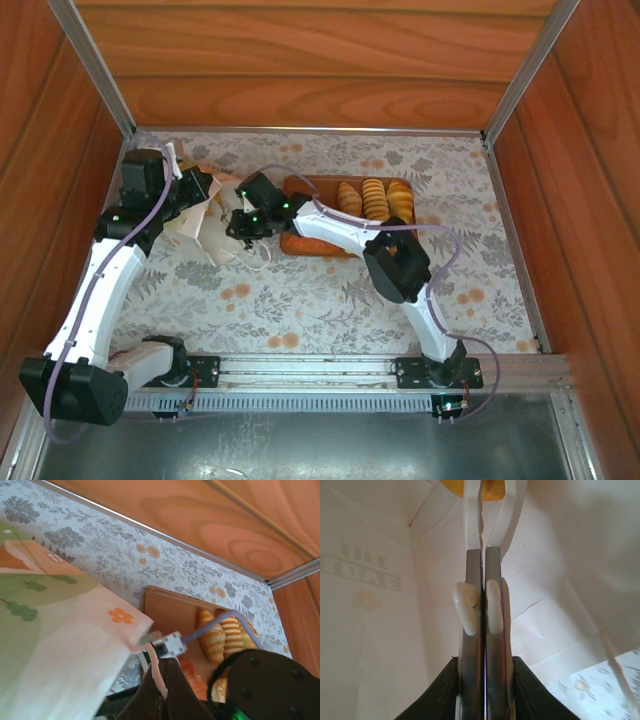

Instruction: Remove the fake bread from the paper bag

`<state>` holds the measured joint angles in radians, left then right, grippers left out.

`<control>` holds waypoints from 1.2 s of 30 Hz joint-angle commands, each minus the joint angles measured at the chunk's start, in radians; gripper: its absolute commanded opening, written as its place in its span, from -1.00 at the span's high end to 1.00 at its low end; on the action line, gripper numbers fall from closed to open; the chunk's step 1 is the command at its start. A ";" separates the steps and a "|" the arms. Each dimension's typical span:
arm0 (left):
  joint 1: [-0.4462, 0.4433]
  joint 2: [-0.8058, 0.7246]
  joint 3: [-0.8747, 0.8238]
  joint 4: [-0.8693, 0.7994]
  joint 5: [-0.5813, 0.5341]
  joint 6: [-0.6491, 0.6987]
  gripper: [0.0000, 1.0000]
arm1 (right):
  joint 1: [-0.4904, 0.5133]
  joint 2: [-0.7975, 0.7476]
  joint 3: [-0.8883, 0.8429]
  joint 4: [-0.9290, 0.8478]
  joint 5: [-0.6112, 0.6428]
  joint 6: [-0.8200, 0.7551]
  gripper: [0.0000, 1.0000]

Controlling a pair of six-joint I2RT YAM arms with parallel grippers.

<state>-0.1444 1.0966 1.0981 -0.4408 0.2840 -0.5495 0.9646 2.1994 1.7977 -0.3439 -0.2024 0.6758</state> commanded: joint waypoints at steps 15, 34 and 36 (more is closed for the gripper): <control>-0.003 -0.006 0.000 0.023 -0.033 0.000 1.00 | 0.152 -0.229 -0.271 -0.020 0.620 -0.886 0.56; -0.004 -0.003 -0.012 0.028 -0.006 -0.003 1.00 | 0.214 -0.358 -0.370 -0.106 0.525 -0.910 0.26; -0.004 -0.007 -0.016 0.028 -0.005 -0.003 1.00 | 0.215 -0.381 -0.362 -0.119 0.473 -0.883 0.25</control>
<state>-0.1444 1.1057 1.0931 -0.4366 0.2661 -0.5503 1.1774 1.8744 1.3960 -0.4240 0.3546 -0.2699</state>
